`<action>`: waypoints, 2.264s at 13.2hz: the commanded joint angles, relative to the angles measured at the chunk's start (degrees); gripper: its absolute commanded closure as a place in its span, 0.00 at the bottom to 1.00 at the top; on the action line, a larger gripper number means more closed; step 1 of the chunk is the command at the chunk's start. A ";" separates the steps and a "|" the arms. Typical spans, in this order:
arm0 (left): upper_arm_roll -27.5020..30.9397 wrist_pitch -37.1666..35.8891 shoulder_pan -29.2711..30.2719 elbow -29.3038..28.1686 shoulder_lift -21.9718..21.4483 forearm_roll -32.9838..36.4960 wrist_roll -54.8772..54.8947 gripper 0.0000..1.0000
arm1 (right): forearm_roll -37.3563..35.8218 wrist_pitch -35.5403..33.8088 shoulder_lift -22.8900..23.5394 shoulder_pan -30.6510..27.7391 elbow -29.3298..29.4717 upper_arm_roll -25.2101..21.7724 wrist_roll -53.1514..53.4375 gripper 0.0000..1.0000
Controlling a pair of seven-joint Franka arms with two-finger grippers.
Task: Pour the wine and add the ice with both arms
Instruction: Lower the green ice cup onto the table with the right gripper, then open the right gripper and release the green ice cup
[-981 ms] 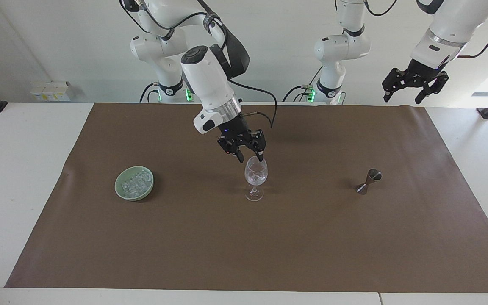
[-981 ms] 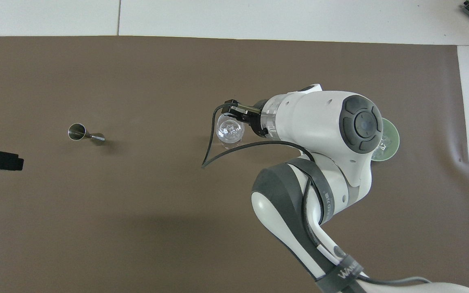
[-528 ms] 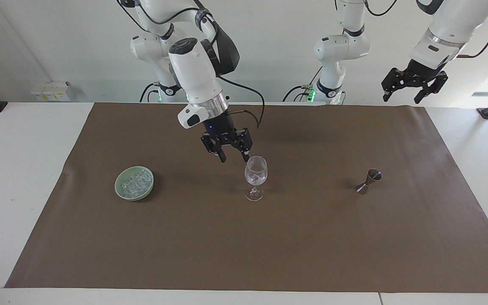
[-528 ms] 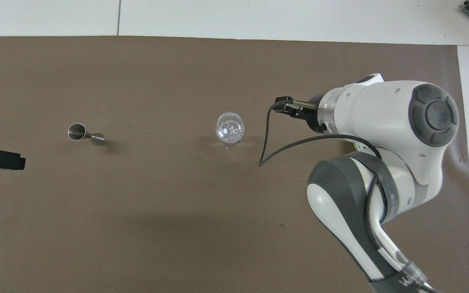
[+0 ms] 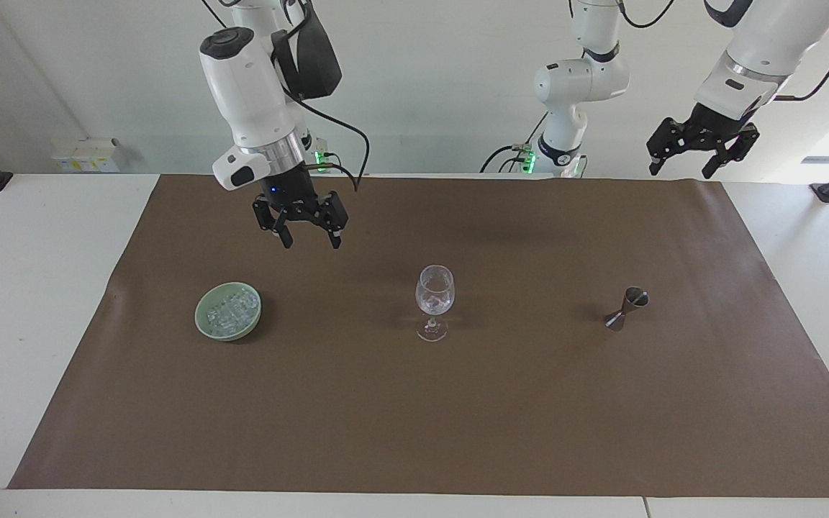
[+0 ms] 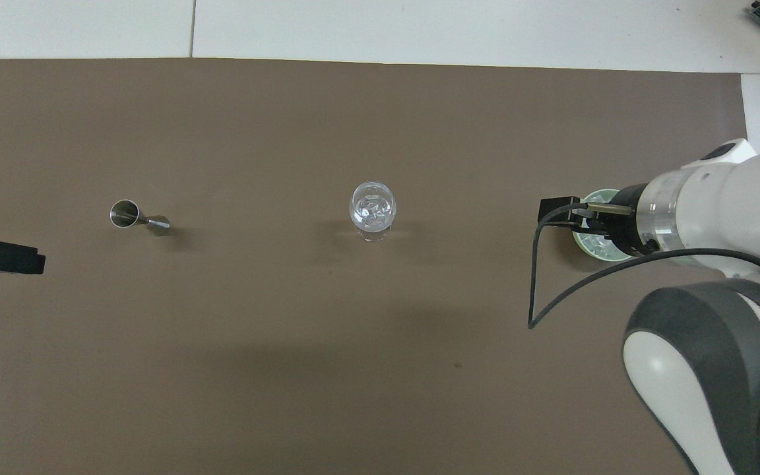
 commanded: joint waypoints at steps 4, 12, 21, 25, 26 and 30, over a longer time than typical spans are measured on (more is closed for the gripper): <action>0.53 1.02 -0.44 -1.11 -0.78 -0.13 -0.55 0.00 | -6.36 -9.85 2.71 -2.68 8.93 0.17 -7.84 0.00; 0.53 0.67 0.08 -1.20 -1.04 -0.13 -0.55 0.00 | -4.59 -21.99 9.22 -4.70 23.20 0.00 -8.36 0.00; 0.53 0.67 0.08 -1.20 -1.13 -0.13 -0.55 0.00 | -4.24 -23.22 6.93 -4.79 18.97 0.26 -13.47 0.00; 0.53 0.67 0.08 -1.20 -1.13 -0.13 -0.55 0.00 | -4.15 -23.05 6.93 -4.70 18.97 0.35 -13.47 0.00; 0.62 0.67 0.08 -1.20 -1.13 -0.13 -0.55 0.00 | -4.15 -23.04 6.93 -4.79 18.97 0.35 -13.46 0.00; 0.62 0.67 0.08 -1.20 -1.13 -0.13 -0.55 0.00 | -4.06 -21.65 7.11 -4.88 18.97 0.35 -13.20 0.00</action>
